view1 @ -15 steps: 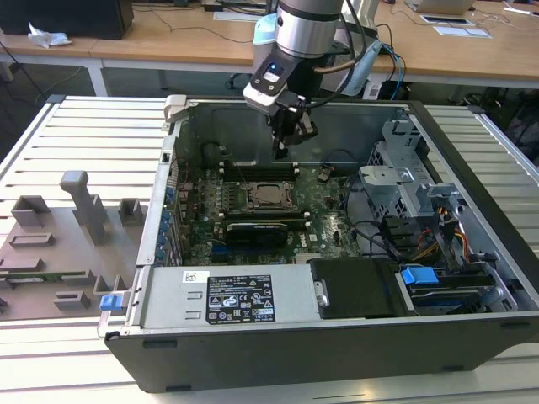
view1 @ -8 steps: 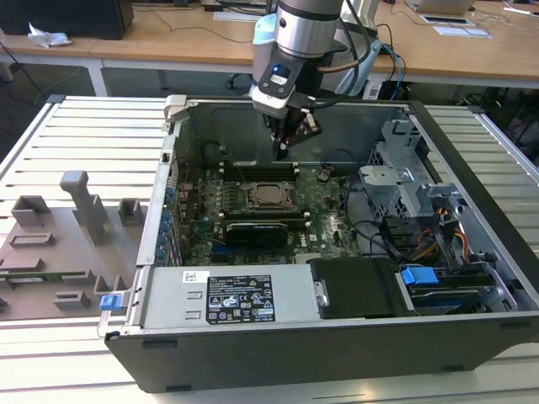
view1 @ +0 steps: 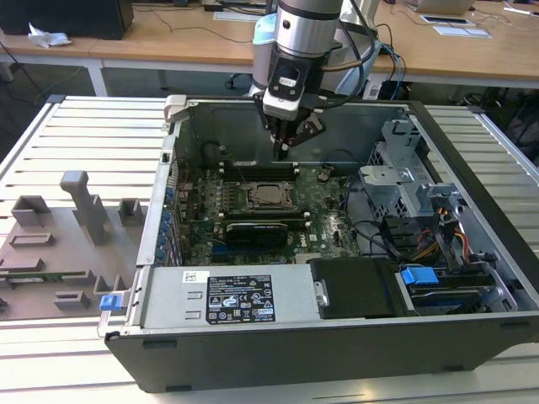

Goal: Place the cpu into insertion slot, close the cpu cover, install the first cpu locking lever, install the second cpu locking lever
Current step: 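Install the first cpu locking lever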

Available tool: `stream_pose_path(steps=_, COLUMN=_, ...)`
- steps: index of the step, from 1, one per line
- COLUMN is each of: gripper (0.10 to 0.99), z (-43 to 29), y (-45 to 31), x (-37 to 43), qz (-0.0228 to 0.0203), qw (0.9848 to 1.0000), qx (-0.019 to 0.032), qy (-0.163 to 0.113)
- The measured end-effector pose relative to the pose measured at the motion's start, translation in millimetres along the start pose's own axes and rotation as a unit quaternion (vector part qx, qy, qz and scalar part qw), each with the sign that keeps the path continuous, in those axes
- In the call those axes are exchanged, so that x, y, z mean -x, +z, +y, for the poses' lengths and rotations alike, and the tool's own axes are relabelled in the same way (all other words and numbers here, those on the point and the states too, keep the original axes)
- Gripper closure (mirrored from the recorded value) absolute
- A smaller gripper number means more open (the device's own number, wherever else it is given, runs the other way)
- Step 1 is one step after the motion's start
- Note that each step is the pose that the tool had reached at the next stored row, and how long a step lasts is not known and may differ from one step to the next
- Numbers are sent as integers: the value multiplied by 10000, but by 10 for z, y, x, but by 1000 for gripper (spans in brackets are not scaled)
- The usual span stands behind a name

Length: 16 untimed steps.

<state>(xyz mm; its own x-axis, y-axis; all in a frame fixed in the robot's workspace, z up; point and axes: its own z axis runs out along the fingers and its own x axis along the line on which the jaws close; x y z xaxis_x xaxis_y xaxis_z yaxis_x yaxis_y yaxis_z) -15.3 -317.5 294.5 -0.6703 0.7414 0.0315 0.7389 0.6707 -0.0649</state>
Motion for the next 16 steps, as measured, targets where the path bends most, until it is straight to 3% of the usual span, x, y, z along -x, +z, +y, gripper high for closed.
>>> stream_pose_path(steps=4, gripper=980, z=0, y=0, x=0, qz=-20, qw=9995, qx=-10, qy=-306)
stream_pose_path(steps=10, gripper=980, z=0, y=0, x=0, qz=-62, qw=9954, qx=-30, qy=-956)
stream_pose_path(steps=14, gripper=980, z=0, y=0, x=0, qz=-86, qw=9913, qx=-42, qy=-1313)
stream_pose_path(steps=16, gripper=980, z=0, y=0, x=0, qz=-100, qw=9881, qx=-48, qy=-1535)
